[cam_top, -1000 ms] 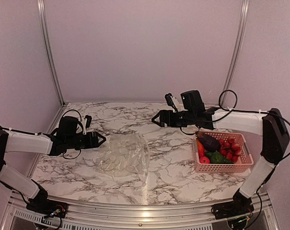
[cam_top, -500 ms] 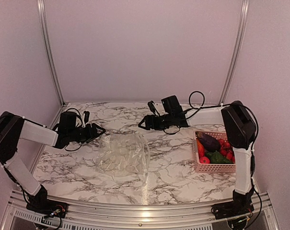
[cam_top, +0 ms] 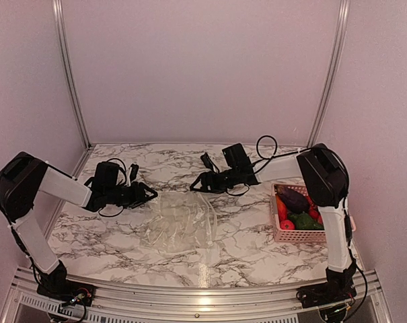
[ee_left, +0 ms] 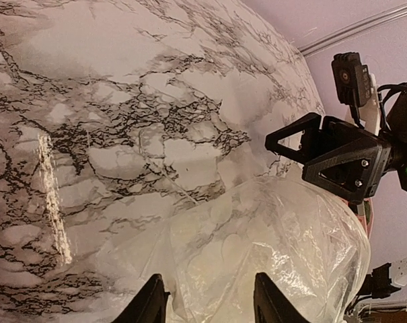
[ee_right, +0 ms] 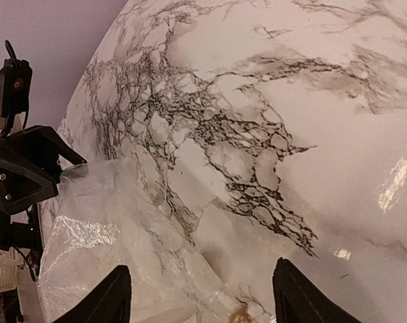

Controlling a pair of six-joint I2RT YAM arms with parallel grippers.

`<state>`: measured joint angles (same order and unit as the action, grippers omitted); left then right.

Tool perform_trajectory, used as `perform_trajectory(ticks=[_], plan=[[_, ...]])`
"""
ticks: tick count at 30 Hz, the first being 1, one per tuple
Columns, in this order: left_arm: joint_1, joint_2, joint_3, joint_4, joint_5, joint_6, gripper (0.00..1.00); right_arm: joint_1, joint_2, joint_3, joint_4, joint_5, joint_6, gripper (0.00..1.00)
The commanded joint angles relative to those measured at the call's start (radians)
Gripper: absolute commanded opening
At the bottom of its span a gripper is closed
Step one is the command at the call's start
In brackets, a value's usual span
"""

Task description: Open the zip-top bag and remove the fake food

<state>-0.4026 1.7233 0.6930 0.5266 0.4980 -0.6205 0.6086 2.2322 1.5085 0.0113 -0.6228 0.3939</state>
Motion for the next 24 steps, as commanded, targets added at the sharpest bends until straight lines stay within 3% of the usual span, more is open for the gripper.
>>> perform_trajectory(ticks=[1, 3, 7, 10, 11, 17, 24], plan=[[-0.006, 0.016, 0.008, 0.018, 0.017, 0.006, 0.42, 0.009, 0.002, -0.022, 0.033, -0.074, -0.005, 0.65], [-0.007, 0.016, 0.002, 0.023, 0.019, 0.004, 0.34, 0.008, -0.013, -0.045, 0.049, -0.087, -0.007, 0.57], [-0.006, 0.011, -0.006, 0.032, 0.02, 0.002, 0.1, 0.009, -0.045, -0.071, 0.075, -0.103, -0.005, 0.3], [-0.006, -0.004, -0.012, 0.03, 0.015, 0.005, 0.0, 0.007, -0.067, -0.073, 0.074, -0.097, -0.009, 0.04], [-0.006, -0.011, -0.014, 0.028, 0.008, 0.006, 0.0, 0.008, -0.078, -0.075, 0.072, -0.087, -0.01, 0.0], [0.005, -0.055, -0.032, -0.007, -0.034, 0.037, 0.0, -0.01, -0.176, -0.123, 0.086, -0.021, -0.021, 0.0], [0.027, -0.1, -0.066, -0.027, -0.1, 0.048, 0.0, -0.083, -0.304, -0.288, 0.207, 0.051, 0.011, 0.0]])
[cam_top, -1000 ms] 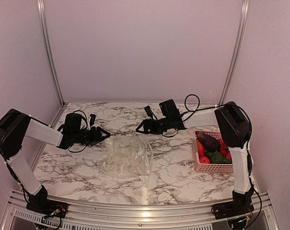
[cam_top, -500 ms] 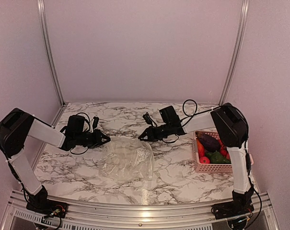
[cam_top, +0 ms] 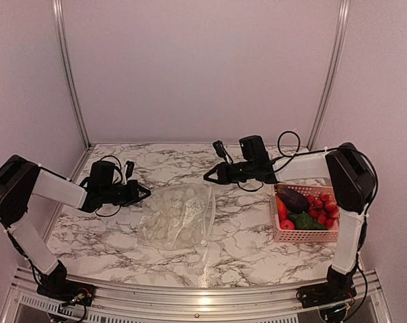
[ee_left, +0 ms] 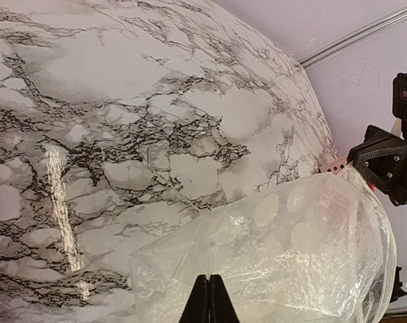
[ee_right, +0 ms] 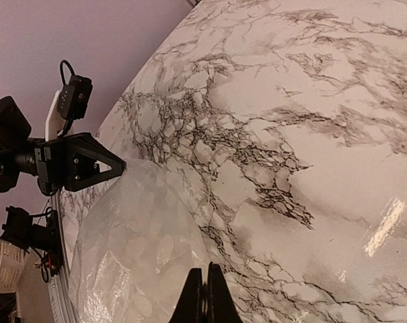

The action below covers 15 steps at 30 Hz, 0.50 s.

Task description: Open the zip-top bag and remove the fake food

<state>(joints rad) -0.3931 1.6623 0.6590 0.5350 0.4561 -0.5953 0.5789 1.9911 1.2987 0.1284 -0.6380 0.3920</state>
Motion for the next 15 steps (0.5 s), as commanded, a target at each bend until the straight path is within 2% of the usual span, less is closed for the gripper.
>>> perform_trajectory(ticks=[1, 5, 9, 13, 15], plan=[[0.021, -0.046, -0.038, -0.033, -0.067, 0.021, 0.0, -0.063, -0.079, -0.1, 0.107, 0.074, 0.016, 0.0], [0.029, -0.061, -0.053, -0.011, -0.07, 0.013, 0.0, -0.088, -0.116, -0.153, 0.147, 0.102, 0.018, 0.0], [0.029, -0.051, -0.041, 0.032, -0.028, 0.001, 0.0, -0.088, -0.091, -0.128, 0.152, 0.092, 0.016, 0.0], [0.029, -0.058, -0.026, 0.039, 0.009, -0.013, 0.33, -0.087, -0.013, -0.041, 0.1, 0.081, 0.012, 0.02], [0.029, -0.083, -0.036, 0.012, -0.004, -0.005, 0.44, -0.089, -0.001, -0.015, 0.074, 0.094, 0.004, 0.38]])
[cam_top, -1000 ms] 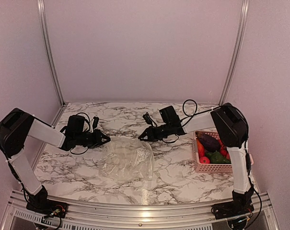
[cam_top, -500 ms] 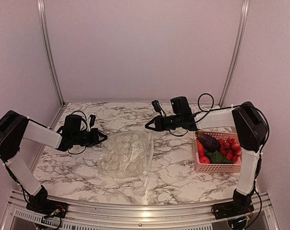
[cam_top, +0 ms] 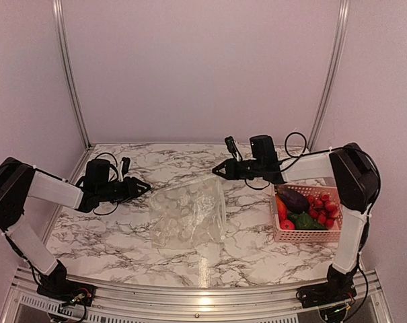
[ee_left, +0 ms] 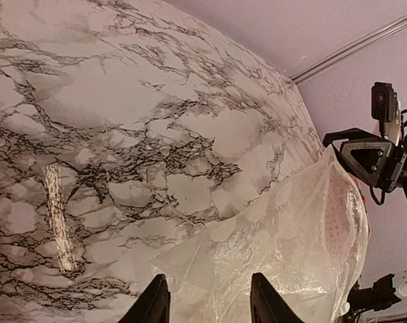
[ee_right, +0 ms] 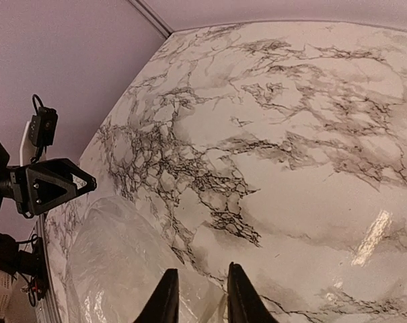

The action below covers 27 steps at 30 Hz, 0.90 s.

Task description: Open the zip-top bag and remove the fake food

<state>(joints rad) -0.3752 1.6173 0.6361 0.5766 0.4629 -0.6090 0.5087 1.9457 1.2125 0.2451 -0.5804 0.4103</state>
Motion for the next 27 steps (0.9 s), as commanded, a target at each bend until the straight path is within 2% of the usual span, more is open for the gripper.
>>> perform_trajectory(ticks=[1, 3, 7, 11, 15, 22, 27], plan=[[0.011, -0.057, -0.02, -0.057, -0.019, 0.017, 0.46, -0.023, 0.039, 0.068, -0.047, 0.044, -0.015, 0.49], [0.011, -0.098, -0.047, -0.112, -0.044, 0.035, 0.52, -0.029, 0.01, 0.048, -0.058, 0.062, -0.015, 0.6], [-0.015, -0.197, -0.138, -0.153, -0.045, 0.023, 0.55, -0.035, -0.071, 0.012, -0.14, 0.101, -0.05, 0.69], [-0.099, -0.287, -0.185, -0.237, -0.089, 0.058, 0.53, -0.032, -0.158, -0.065, -0.2, 0.065, -0.06, 0.69], [-0.202, -0.336, -0.189, -0.302, -0.131, 0.055, 0.52, 0.009, -0.241, -0.167, -0.238, 0.037, -0.059, 0.64], [-0.337, -0.315, -0.182, -0.339, -0.167, -0.007, 0.51, 0.122, -0.282, -0.273, -0.269, 0.044, -0.017, 0.64], [-0.406, -0.309, -0.201, -0.321, -0.192, -0.062, 0.57, 0.142, -0.291, -0.353, -0.223, 0.053, 0.022, 0.68]])
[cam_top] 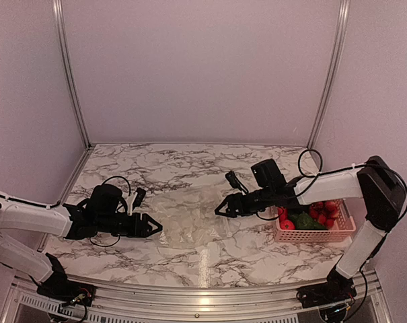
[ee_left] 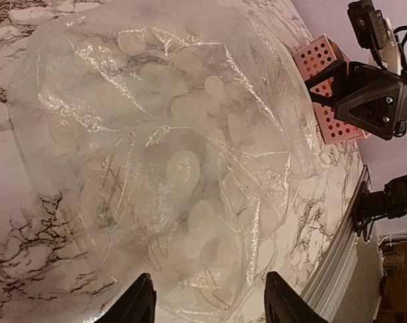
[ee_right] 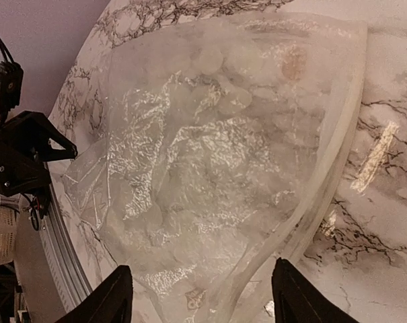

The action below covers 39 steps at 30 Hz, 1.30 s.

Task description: Open the zip-top bag and remove the fake food

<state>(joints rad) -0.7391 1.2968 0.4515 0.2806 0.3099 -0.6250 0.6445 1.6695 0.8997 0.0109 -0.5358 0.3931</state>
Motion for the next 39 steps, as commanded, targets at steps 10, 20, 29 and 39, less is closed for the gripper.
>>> perform_trajectory(ticks=[10, 20, 29, 39], plan=[[-0.11, 0.085, 0.025, 0.014, -0.074, -0.095, 0.58, 0.044, 0.028, -0.082, 0.124, -0.04, 0.095, 0.52], [-0.108, 0.155, -0.014, 0.079, -0.075, -0.118, 0.06, 0.044, 0.087, -0.123, 0.144, -0.017, 0.093, 0.08], [-0.073, 0.129, -0.131, 0.062, -0.142, -0.134, 0.0, 0.029, 0.063, -0.166, 0.078, 0.083, 0.051, 0.0], [0.027, 0.212, 0.015, 0.028, -0.153, -0.048, 0.0, 0.022, 0.111, -0.071, 0.11, 0.093, 0.03, 0.1]])
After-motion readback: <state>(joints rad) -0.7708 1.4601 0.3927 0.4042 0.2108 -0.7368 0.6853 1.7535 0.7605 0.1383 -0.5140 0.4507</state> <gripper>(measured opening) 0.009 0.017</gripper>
